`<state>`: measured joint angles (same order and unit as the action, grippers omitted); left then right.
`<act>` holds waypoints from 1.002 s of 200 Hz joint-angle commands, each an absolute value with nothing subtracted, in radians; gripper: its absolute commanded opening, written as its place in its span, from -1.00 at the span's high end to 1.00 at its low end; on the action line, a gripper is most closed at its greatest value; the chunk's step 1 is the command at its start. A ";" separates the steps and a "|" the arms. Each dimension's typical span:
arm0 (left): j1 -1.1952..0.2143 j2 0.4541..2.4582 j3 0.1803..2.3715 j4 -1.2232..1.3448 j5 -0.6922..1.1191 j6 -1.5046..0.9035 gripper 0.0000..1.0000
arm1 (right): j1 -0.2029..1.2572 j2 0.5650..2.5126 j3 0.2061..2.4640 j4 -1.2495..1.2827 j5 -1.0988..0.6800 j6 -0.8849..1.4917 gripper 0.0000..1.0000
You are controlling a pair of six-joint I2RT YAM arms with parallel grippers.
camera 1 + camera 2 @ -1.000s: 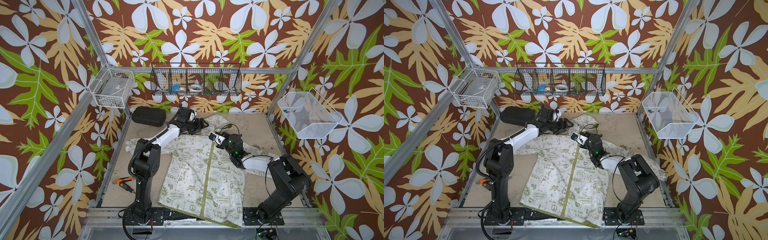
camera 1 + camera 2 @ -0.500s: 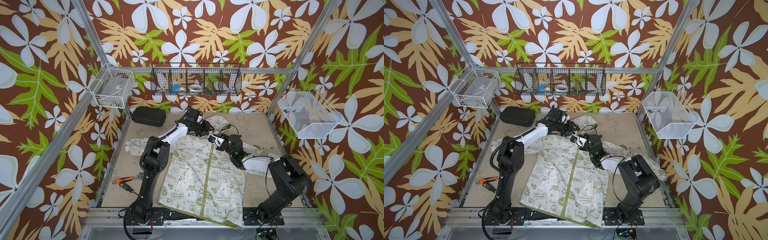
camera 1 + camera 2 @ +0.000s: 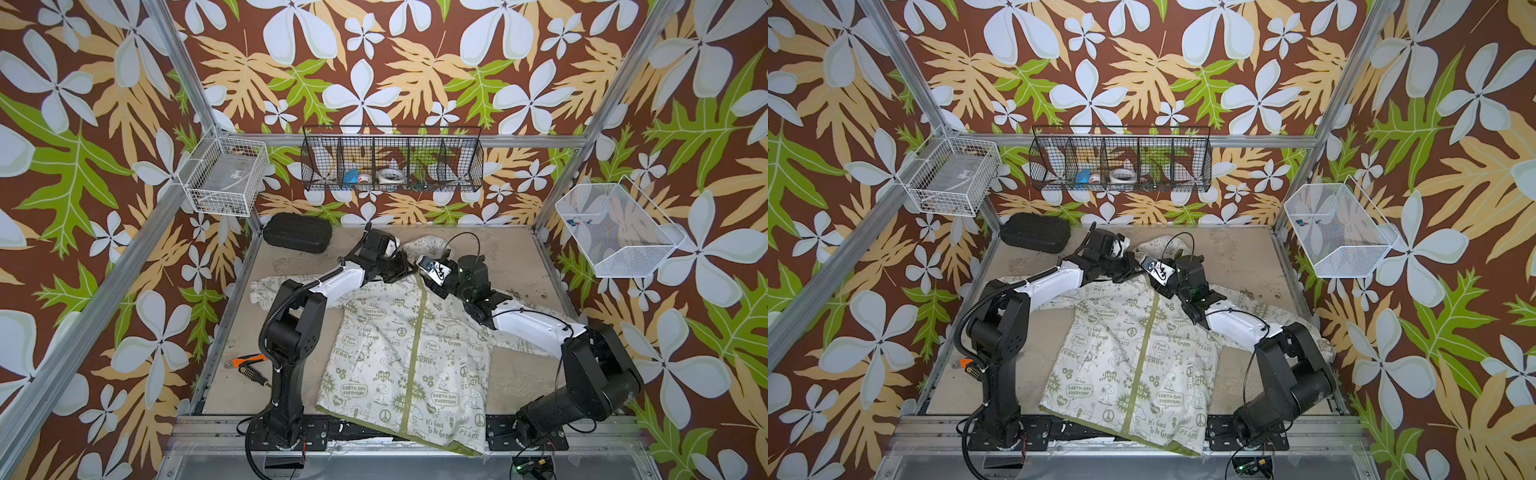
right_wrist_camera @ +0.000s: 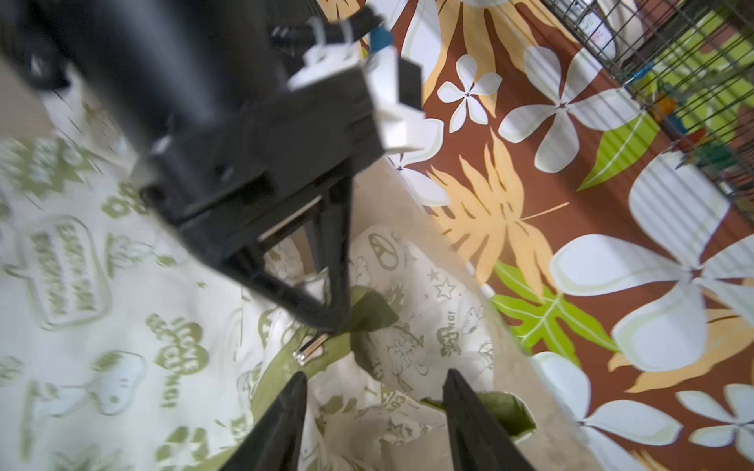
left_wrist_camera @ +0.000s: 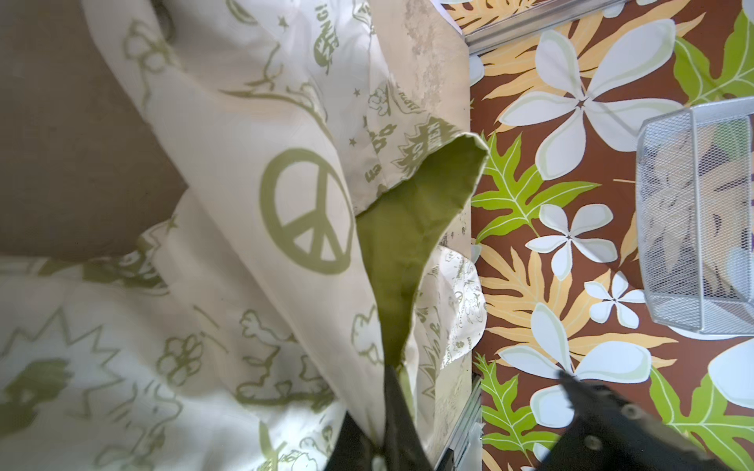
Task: Unzip the jacket
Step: Flatten out the jacket at the center of the board.
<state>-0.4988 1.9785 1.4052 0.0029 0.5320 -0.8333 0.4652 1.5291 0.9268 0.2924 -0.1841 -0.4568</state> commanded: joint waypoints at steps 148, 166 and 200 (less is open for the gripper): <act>-0.535 1.762 0.912 0.661 0.376 -0.860 1.00 | 0.412 1.793 1.283 -0.254 -0.345 0.741 -0.44; -0.535 1.771 0.905 0.684 0.381 -0.869 1.00 | 0.396 1.821 1.306 -0.248 -0.382 0.762 -0.45; -0.535 1.778 0.907 0.698 0.378 -0.859 1.00 | 0.383 1.864 1.379 -0.278 -0.405 0.771 -0.45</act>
